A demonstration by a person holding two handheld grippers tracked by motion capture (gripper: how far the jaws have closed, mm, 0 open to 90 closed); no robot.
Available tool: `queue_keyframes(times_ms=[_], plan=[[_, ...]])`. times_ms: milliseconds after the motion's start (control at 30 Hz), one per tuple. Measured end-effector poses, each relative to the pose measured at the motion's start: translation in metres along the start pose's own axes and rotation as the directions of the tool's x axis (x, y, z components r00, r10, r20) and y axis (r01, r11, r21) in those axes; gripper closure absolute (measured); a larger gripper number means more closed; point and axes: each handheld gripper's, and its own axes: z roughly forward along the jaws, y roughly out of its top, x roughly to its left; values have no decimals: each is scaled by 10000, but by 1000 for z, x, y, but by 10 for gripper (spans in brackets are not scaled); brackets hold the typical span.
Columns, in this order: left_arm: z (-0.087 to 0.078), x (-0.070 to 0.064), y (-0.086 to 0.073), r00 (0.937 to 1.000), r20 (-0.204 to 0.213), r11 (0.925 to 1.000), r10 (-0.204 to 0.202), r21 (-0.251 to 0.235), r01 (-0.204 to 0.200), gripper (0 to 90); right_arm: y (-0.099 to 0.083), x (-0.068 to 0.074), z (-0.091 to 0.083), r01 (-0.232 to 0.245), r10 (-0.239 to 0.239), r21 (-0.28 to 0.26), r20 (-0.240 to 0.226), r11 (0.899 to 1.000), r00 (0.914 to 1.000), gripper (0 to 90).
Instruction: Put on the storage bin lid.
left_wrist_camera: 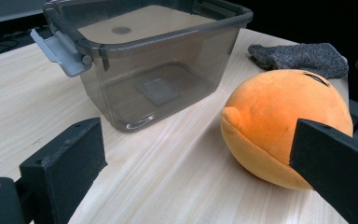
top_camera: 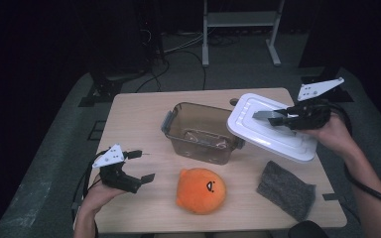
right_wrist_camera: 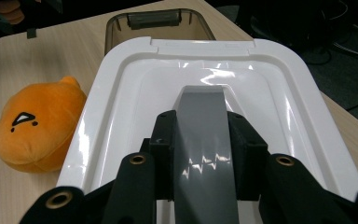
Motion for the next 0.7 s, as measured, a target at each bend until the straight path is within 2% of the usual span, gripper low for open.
queue_keyframes(times_ms=[700], plan=[[1, 0, 0, 10000, 37, 10000, 12, 0, -12, 28, -36, -4, -29, -475, 485, -288, 333, 9985, 9983, 656]])
